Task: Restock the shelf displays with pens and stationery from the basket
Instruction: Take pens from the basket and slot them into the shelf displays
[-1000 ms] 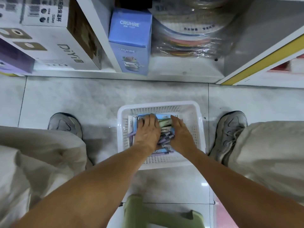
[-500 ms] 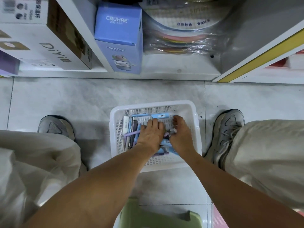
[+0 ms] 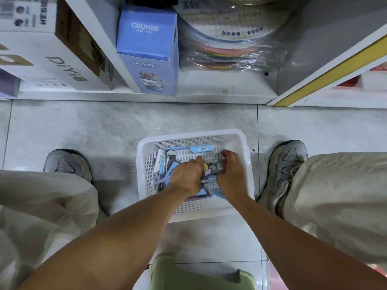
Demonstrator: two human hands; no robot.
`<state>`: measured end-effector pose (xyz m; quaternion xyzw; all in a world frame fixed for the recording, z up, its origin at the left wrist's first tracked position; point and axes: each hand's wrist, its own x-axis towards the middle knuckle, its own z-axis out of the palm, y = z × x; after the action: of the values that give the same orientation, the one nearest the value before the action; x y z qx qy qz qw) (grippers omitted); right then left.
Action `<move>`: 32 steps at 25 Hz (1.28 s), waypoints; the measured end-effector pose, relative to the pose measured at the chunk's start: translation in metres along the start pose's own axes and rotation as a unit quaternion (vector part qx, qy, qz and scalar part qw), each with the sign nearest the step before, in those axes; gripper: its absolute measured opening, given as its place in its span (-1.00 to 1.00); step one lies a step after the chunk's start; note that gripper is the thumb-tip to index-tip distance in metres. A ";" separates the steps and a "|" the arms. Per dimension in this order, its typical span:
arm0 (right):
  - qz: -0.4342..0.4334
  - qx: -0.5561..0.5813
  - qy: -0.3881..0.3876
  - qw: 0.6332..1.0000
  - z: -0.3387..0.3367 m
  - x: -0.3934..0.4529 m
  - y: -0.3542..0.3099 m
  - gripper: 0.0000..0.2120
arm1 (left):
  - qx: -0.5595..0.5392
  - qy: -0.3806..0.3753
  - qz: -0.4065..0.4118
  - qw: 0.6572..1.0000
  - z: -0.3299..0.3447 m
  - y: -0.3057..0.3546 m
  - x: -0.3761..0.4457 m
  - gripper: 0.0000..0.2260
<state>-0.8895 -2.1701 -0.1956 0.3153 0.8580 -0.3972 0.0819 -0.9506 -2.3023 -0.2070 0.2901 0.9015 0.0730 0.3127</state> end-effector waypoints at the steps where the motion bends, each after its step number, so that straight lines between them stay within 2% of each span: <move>1: 0.000 0.006 0.003 1.000 -0.002 0.002 -0.002 -0.46 | -0.017 -0.019 -0.011 1.000 -0.004 -0.004 0.003 -0.64; 4: 0.010 0.032 -0.005 0.999 -0.008 0.009 -0.010 -0.58 | -0.052 -0.110 -0.037 0.992 -0.023 -0.010 0.011 -0.71; 7: -0.020 -0.002 -0.015 1.000 -0.016 0.013 -0.017 -0.70 | -0.134 -0.184 -0.067 0.971 -0.038 -0.012 0.012 -0.75; 9: -0.025 -0.008 -0.019 0.999 -0.022 0.017 -0.024 -0.79 | -0.222 -0.216 -0.102 0.945 -0.047 -0.016 0.007 -0.71; 12: -0.009 -0.036 -0.082 0.996 -0.034 0.025 -0.035 -0.90 | -0.302 -0.235 -0.129 0.915 -0.064 -0.018 -0.008 -0.60; 14: -0.017 -0.095 -0.104 0.990 -0.042 0.029 -0.041 -0.81 | -0.321 -0.233 -0.132 0.908 -0.074 -0.017 -0.015 -0.64; 16: -0.004 -0.107 -0.115 0.988 -0.049 0.031 -0.048 -0.73 | -0.322 -0.226 -0.139 0.909 -0.085 -0.015 -0.019 -0.69; 19: -0.003 -0.131 -0.152 0.980 -0.064 0.029 -0.066 -0.61 | -0.344 -0.247 -0.137 0.895 -0.103 -0.014 -0.029 -0.64; 20: 0.000 -0.115 -0.173 0.978 -0.070 0.029 -0.072 -0.59 | -0.365 -0.260 -0.137 0.884 -0.111 -0.013 -0.033 -0.65; 22: 0.027 0.001 -0.226 0.974 -0.087 0.027 -0.087 -0.66 | -0.403 -0.275 -0.137 0.862 -0.127 -0.010 -0.045 -0.73; 24: 0.060 0.149 -0.260 0.952 -0.110 0.024 -0.106 -0.81 | -0.429 -0.275 -0.126 0.851 -0.146 -0.006 -0.057 -0.83; 26: 0.057 0.269 -0.268 0.923 -0.138 0.018 -0.131 -0.90 | -0.450 -0.250 -0.109 0.850 -0.172 -0.002 -0.072 -0.85; 29: -0.017 0.337 -0.272 0.901 -0.187 0.007 -0.171 -0.93 | -0.498 -0.215 -0.059 0.838 -0.224 0.011 -0.097 -0.79; 32: -0.105 0.336 -0.242 0.904 -0.232 -0.011 -0.211 -0.92 | -0.525 -0.180 -0.002 0.832 -0.274 0.029 -0.126 -0.69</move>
<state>-0.9832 -2.1082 0.0976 0.1260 0.6558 -0.7321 0.1341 -1.0225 -2.3361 0.0854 0.0881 0.6559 0.4811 0.5750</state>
